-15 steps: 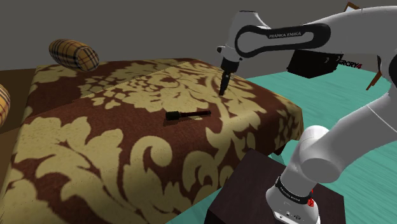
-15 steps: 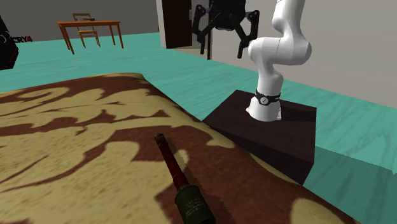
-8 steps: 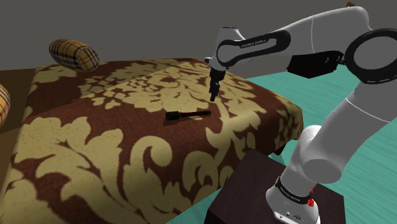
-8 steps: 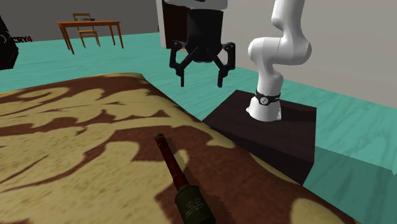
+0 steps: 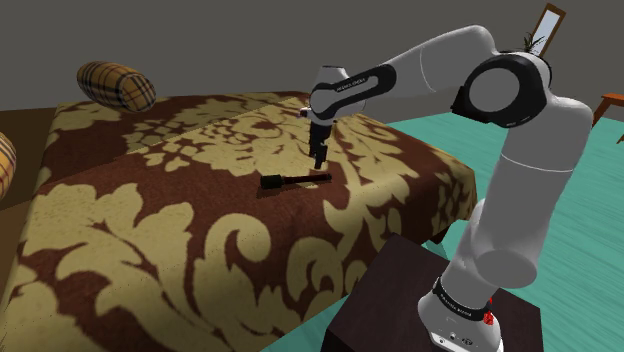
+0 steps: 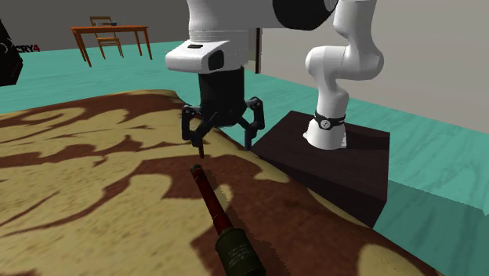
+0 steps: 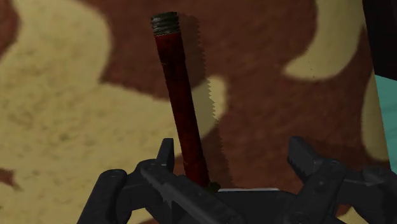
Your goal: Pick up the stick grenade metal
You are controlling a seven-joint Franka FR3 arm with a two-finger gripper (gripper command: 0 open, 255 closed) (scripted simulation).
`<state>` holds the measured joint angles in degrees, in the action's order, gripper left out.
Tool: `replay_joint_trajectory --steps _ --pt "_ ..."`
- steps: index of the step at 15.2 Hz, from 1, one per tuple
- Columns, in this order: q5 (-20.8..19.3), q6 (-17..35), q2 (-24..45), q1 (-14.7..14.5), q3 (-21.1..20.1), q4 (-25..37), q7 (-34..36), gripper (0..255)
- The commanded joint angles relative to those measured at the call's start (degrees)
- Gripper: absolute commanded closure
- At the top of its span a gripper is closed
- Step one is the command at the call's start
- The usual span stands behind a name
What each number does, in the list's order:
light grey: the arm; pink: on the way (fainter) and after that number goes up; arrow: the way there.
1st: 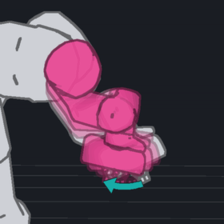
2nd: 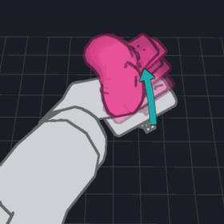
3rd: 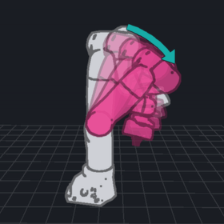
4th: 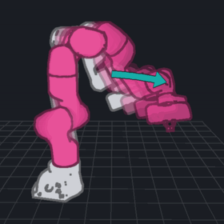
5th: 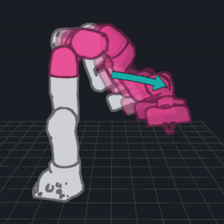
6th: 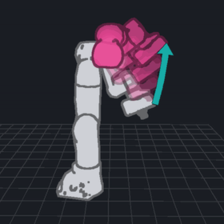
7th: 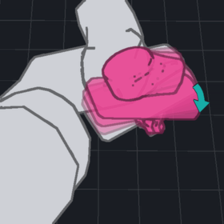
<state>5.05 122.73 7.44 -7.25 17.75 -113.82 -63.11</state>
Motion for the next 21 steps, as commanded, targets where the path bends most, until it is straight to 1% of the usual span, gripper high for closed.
replay_joint_trajectory --steps 1,5,12,14,15,21 --pt "1.95 0.05 5.11 0.64 -0.39 3.96 -4.43 0" --pt "4.45 -0.32 14.19 2.18 -2.17 11.52 -11.08 0" --pt "5.52 4.01 16.88 2.54 -2.74 9.77 -11.89 0" --pt "5.62 4.36 17.12 2.57 -2.79 9.65 -11.97 0" --pt "5.61 4.34 17.04 2.61 -2.76 9.58 -12.03 255" --pt "5.59 4.36 17.0 2.57 -2.77 9.53 -11.97 255"
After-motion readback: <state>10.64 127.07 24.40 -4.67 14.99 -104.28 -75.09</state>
